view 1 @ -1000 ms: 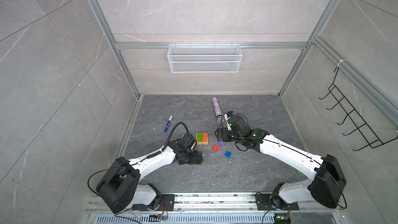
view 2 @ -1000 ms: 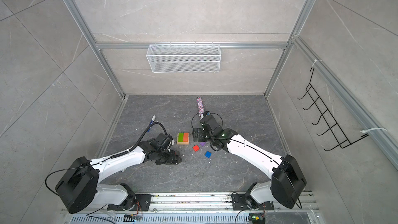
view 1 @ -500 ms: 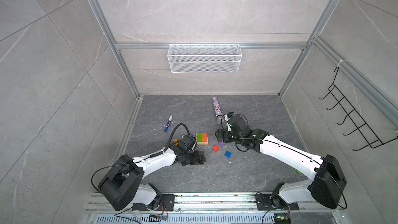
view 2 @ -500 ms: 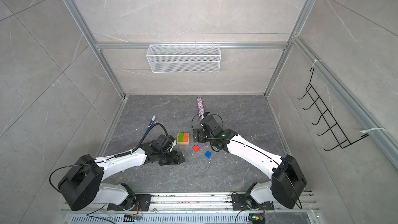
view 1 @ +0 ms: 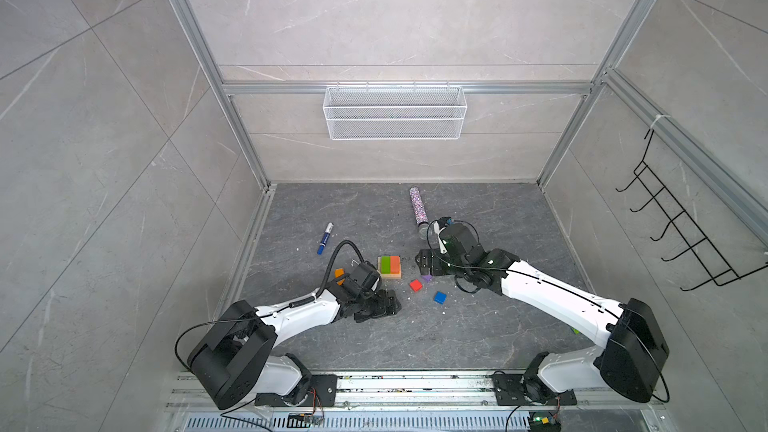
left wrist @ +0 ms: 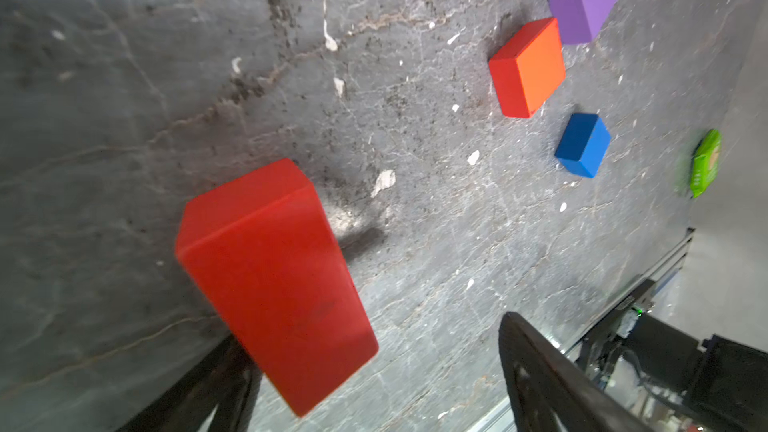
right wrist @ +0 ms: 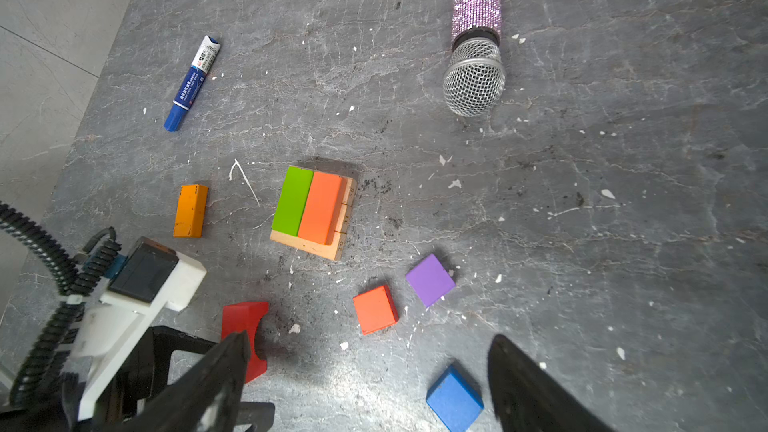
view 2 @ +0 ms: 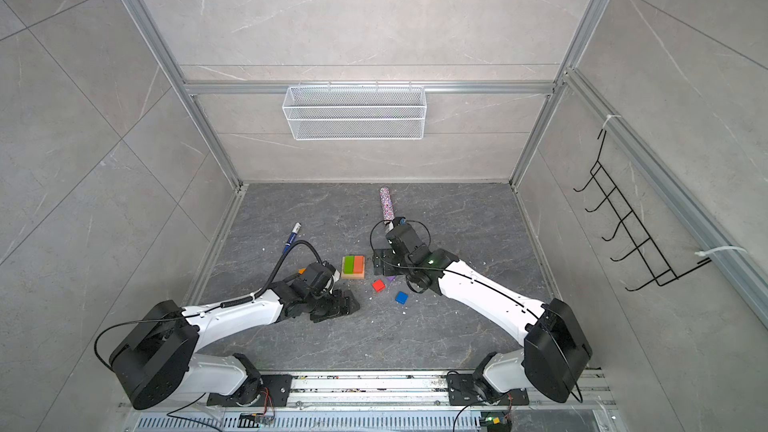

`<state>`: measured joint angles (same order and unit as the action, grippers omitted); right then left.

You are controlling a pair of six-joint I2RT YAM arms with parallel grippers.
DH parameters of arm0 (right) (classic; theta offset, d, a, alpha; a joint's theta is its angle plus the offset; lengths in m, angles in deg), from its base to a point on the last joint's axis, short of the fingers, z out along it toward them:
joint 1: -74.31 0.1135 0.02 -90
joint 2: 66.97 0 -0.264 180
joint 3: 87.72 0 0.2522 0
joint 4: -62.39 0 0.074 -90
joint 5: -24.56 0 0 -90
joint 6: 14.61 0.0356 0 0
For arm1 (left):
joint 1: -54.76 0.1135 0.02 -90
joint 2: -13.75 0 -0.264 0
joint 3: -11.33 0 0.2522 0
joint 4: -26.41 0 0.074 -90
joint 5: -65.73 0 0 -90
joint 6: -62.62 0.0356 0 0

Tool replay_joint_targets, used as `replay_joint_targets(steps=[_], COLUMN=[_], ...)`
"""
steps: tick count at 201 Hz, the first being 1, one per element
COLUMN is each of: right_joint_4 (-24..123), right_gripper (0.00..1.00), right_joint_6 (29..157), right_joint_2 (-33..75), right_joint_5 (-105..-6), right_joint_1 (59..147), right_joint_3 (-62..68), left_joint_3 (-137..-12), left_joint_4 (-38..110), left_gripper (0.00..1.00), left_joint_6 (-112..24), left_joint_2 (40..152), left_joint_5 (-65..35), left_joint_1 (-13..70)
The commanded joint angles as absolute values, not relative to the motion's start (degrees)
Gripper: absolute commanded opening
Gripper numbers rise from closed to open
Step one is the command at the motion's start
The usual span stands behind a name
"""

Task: Build the wood block tower
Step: 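Lower the left gripper around the red arch block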

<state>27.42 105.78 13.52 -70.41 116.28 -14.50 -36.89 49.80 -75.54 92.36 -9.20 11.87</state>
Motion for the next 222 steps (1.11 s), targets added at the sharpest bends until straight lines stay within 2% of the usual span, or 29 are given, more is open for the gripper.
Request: replay_joint_targets(steps=[1, 98, 222], right_joint_4=[26.17, 25.39, 24.74], right_gripper=[0.88, 0.88, 0.87], right_joint_6=[105.73, 105.36, 105.79], right_joint_2=[12.30, 12.50, 11.69], right_joint_5=[-70.73, -70.98, -71.35], right_joint_1=[116.23, 116.23, 116.19], right_joint_3=[-14.34, -13.58, -14.02], left_joint_3=[-35.91, -40.81, -47.18], left_joint_4=[47.58, 49.46, 47.64], left_gripper=[0.90, 0.90, 0.90], left_joint_6=[-81.54, -90.92, -90.18], left_joint_2=[93.33, 95.81, 100.12], left_joint_5=[-9.98, -23.29, -24.97], left_joint_1=[10.52, 3.80, 1.63])
